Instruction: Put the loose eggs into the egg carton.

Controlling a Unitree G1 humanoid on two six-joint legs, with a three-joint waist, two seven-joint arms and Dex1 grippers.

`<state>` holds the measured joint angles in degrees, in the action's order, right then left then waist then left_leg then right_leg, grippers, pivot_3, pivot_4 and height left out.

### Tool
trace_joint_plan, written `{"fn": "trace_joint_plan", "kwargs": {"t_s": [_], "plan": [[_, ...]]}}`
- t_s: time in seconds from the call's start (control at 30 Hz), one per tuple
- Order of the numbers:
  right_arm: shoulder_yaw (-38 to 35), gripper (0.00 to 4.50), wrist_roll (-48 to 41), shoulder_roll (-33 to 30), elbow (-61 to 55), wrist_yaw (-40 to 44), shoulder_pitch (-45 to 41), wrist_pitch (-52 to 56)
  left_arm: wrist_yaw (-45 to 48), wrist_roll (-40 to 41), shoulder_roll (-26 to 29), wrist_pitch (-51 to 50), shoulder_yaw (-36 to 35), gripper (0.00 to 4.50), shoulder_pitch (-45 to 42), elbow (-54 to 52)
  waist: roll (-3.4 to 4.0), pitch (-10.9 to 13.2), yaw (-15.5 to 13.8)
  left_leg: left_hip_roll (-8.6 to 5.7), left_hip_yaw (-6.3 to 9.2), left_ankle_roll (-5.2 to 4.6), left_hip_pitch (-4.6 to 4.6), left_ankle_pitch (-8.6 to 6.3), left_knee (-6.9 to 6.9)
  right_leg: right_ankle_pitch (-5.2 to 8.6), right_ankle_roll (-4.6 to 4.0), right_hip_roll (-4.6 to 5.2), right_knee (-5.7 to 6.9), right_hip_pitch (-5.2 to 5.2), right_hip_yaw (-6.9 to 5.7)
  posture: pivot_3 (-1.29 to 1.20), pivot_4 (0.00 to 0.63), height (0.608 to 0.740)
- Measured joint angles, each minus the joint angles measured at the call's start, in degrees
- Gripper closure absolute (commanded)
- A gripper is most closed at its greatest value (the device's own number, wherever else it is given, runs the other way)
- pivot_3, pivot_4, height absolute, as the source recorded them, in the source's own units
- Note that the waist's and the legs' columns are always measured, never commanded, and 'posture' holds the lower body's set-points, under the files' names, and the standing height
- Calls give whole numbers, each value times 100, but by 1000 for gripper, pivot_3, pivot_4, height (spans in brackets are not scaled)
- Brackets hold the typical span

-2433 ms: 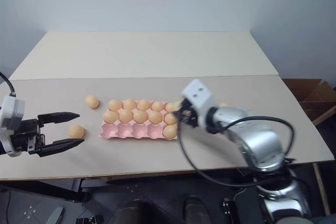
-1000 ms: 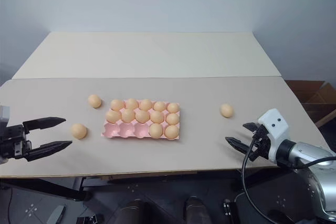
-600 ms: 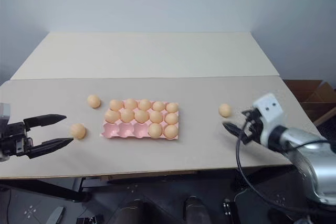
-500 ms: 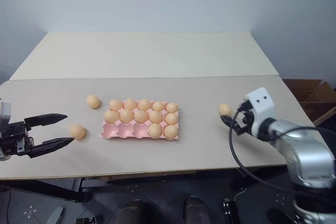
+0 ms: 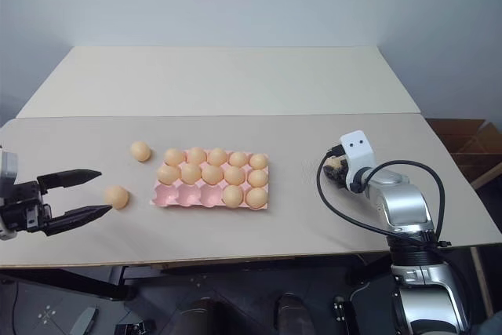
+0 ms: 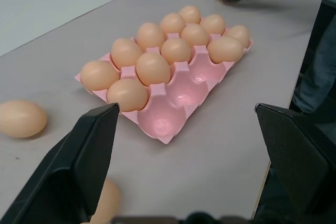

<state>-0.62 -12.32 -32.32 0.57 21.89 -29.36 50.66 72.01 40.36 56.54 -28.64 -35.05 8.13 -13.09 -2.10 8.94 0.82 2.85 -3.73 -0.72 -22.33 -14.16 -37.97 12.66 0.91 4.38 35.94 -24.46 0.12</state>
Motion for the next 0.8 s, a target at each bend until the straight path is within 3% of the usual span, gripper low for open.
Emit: {"fn": "trace_joint_plan", "kwargs": {"t_s": [0.23,0.4,0.53,0.7,0.8], "plan": [[19,2732,-464,206,-1849,195,-80,629,2,10,2,-8,-160,0,122,-112,1,0,27,7,1,0,6,0,0,0,-1,-5,9,-3,1,0,150,740],[990,2732,-1056,934,-3076,407,-351,1096,29,13,26,-21,-208,0,147,-124,1,0,33,9,3,0,6,0,0,1,-2,-5,10,-4,-2,0,150,740],[1979,2732,-905,1597,-3034,108,-360,1116,57,13,49,-34,-214,0,150,-117,-1,-1,-7,0,0,3,2,1,0,1,-3,4,8,-5,-3,0,150,740],[2675,2732,-461,1871,-2682,-170,-444,1080,62,15,50,-44,-219,0,152,-120,-8,-5,-7,1,1,5,2,3,0,0,-4,3,8,-5,-5,0,150,740],[2868,1940,-266,2003,-2494,-252,-464,1079,59,15,50,-45,-226,0,161,-121,-8,-5,8,4,2,5,2,3,0,2,-6,0,13,-9,-7,0,150,740]]}}
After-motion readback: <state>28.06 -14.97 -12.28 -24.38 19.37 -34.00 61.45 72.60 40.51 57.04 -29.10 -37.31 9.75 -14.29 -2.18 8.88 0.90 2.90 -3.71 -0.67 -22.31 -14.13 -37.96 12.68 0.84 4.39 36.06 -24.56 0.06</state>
